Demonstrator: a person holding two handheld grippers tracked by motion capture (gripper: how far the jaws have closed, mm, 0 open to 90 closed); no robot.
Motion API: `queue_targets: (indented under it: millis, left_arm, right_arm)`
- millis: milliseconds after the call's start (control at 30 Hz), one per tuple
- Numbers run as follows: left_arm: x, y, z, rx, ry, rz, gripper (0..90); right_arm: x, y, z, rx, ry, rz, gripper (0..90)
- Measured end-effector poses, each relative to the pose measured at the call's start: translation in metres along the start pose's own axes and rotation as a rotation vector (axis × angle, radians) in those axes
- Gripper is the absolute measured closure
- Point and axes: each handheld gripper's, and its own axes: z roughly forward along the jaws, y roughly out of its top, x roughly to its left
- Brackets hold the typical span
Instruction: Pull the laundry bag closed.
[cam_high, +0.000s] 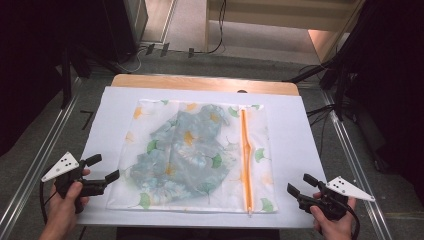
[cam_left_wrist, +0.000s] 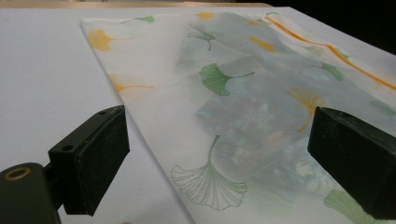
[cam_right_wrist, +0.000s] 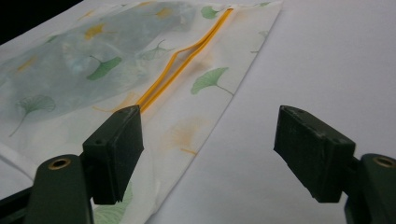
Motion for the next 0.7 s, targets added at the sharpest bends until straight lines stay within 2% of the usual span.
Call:
queue_targets:
  millis: [67, 100, 167, 233, 267, 300, 333, 400, 433, 467, 567, 600, 633, 667, 700]
  left_arm:
    - [-0.002, 0.001, 0.001, 0.001, 0.001, 0.003, 7.3]
    - [-0.009, 0.003, 0.005, 0.003, 0.024, -0.009, 13.9]
    - [-0.016, 0.005, 0.01, 0.007, 0.015, -0.015, 23.9]
    - [-0.023, 0.007, 0.016, 0.013, -0.013, -0.026, 42.0]
    - [-0.023, 0.007, 0.016, 0.013, -0.013, -0.026, 48.8]
    - [-0.028, 0.008, 0.02, 0.031, -0.014, -0.029, 48.8]
    - [-0.031, 0.009, 0.024, 0.041, -0.025, -0.036, 63.6]
    - [-0.042, 0.012, 0.037, 0.081, -0.054, -0.053, 72.7]
    - [-0.042, 0.012, 0.037, 0.081, -0.054, -0.053, 78.0]
    - [-0.048, 0.012, 0.045, 0.104, -0.067, -0.043, 82.3]
    - [-0.056, 0.013, 0.053, 0.13, -0.082, -0.027, 90.0]
    - [-0.061, 0.013, 0.058, 0.138, -0.1, -0.029, 90.0]
    - [-0.066, 0.014, 0.061, 0.144, -0.115, -0.023, 90.0]
    - [-0.074, 0.015, 0.068, 0.163, -0.135, -0.003, 90.0]
    - [-0.079, 0.015, 0.072, 0.17, -0.144, 0.0, 90.0]
  right_arm:
    - [0.002, 0.0, 0.0, 0.006, 0.008, 0.005, 24.9]
    - [0.005, 0.0, 0.001, 0.012, 0.013, -0.007, 25.3]
    - [0.01, 0.001, 0.002, 0.02, 0.006, -0.007, 26.7]
    - [0.017, 0.003, 0.004, 0.027, -0.025, -0.009, 31.1]
    - [0.017, 0.003, 0.004, 0.027, -0.025, -0.009, 31.1]
    - [0.02, 0.003, 0.004, 0.028, -0.036, -0.014, 33.3]
    - [0.026, 0.004, 0.006, 0.031, -0.04, -0.014, 40.7]
    - [0.03, 0.003, 0.008, 0.035, -0.055, -0.007, 48.3]
    - [0.03, 0.003, 0.008, 0.035, -0.055, -0.007, 48.3]
    - [0.032, 0.001, 0.011, 0.042, 0.004, 0.003, 57.3]
    - [0.036, 0.0, 0.014, 0.051, 0.027, 0.003, 62.1]
    - [0.041, -0.002, 0.016, 0.061, 0.04, -0.017, 64.6]
    - [0.041, -0.002, 0.016, 0.061, 0.04, -0.017, 64.6]
    - [0.046, -0.003, 0.017, 0.069, 0.047, -0.029, 69.4]
    - [0.048, -0.003, 0.017, 0.072, 0.058, -0.029, 71.1]
